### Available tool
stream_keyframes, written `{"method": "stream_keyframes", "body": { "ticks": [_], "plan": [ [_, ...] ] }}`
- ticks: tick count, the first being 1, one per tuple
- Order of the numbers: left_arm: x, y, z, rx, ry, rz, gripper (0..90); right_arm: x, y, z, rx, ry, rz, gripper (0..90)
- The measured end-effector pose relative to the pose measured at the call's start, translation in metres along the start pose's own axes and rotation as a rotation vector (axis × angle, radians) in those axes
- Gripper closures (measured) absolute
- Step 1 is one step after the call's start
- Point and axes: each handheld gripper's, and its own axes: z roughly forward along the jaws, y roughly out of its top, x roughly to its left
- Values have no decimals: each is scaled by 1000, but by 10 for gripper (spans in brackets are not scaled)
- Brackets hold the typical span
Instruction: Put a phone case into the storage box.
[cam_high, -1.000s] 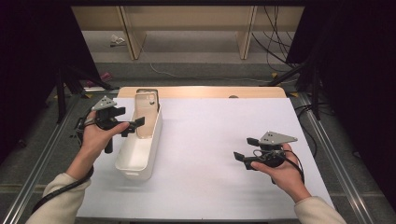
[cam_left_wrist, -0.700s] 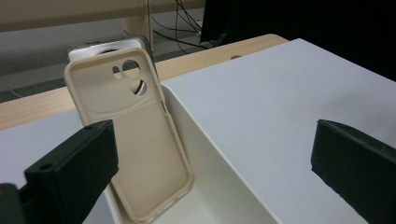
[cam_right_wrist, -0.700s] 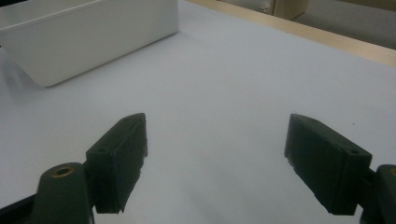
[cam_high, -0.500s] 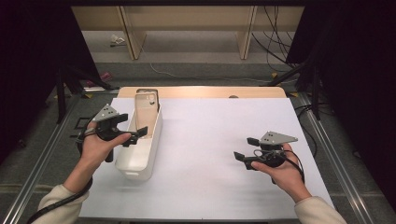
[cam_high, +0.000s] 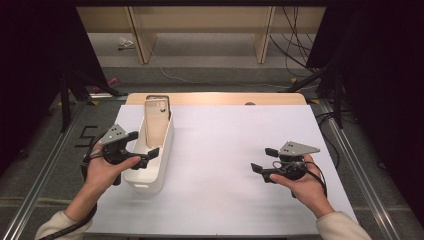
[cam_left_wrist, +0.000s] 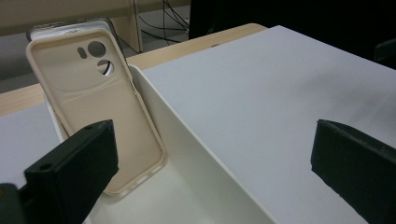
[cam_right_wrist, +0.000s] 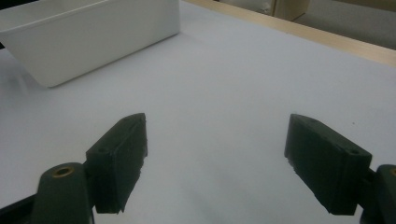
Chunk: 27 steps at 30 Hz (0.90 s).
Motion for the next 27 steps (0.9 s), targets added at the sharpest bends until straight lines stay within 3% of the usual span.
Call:
{"method": "stream_keyframes", "body": {
  "ticks": [27],
  "plan": [
    [-10,-20,-15,-13,-18,57,0,-3,-10,-19,-8,-19,16,220]
  ]
}}
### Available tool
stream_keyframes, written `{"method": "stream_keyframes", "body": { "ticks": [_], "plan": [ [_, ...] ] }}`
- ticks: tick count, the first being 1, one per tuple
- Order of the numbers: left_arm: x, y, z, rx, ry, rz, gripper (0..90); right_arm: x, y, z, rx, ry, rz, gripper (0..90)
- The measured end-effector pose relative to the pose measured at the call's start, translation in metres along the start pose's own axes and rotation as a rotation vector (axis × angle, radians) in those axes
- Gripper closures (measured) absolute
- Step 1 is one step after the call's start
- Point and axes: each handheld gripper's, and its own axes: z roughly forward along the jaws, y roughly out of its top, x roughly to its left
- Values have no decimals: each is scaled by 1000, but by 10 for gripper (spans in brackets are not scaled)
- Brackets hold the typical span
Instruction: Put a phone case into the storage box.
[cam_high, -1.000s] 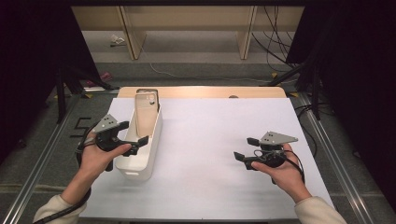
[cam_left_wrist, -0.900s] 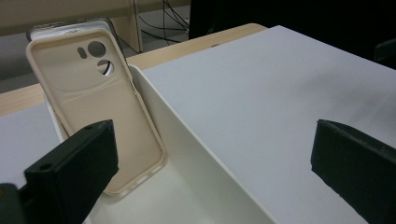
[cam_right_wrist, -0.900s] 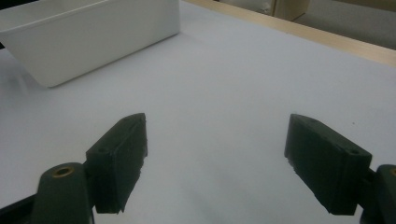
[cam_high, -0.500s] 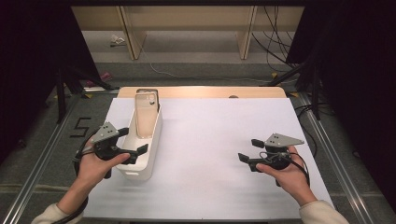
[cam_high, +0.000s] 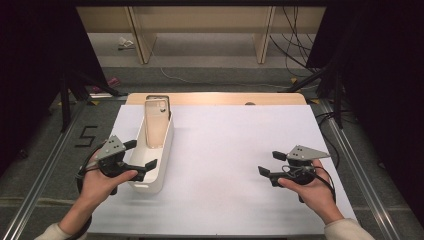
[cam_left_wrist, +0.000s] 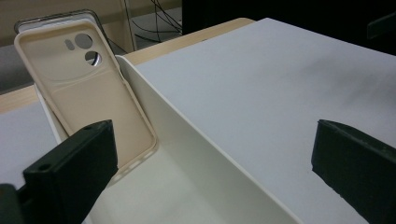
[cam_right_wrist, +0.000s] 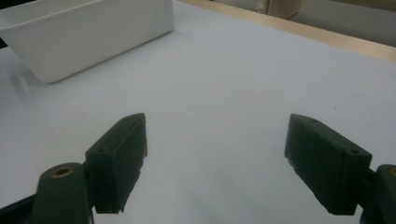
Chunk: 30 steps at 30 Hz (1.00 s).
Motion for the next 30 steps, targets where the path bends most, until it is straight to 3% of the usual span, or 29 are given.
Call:
{"method": "stream_keyframes", "body": {
  "ticks": [30],
  "plan": [
    [-3,-10,-3,-26,22,-4,2,2,-5,-11,-1,0,0,216]
  ]
}}
